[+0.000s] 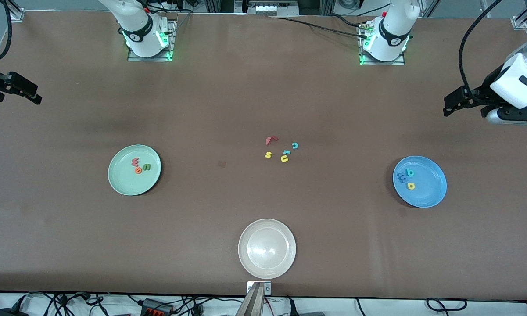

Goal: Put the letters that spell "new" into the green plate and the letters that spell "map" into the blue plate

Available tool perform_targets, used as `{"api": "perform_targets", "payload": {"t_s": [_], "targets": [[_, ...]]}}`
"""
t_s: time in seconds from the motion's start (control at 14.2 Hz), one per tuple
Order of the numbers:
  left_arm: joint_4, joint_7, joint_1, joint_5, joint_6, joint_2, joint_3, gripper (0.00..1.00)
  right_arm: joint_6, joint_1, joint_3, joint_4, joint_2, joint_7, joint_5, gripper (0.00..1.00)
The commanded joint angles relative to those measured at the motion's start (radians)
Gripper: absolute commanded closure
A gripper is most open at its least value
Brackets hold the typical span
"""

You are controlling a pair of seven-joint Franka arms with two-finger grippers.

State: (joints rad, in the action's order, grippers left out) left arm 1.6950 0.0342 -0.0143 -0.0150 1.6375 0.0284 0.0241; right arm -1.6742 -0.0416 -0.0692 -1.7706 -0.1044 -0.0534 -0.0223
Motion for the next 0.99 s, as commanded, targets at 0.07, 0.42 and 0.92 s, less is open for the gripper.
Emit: {"api": "perform_targets", "payload": {"t_s": [0.07, 0.42, 0.92], "targets": [[-0.028, -0.016, -0.001, -0.005, -0.024, -0.008, -0.001, 0.00, 0.004, -0.014, 0.006, -0.027, -0.032, -0.019, -0.013, 0.00], [-0.028, -0.031, 0.007, -0.006, -0.027, -0.008, -0.001, 0.00, -0.010, -0.012, 0.006, -0.032, -0.023, -0.016, -0.013, 0.00], [-0.028, -0.033, 0.008, -0.006, -0.025, -0.010, -0.003, 0.00, -0.018, -0.009, 0.006, -0.032, -0.023, -0.017, -0.013, 0.00]]}}
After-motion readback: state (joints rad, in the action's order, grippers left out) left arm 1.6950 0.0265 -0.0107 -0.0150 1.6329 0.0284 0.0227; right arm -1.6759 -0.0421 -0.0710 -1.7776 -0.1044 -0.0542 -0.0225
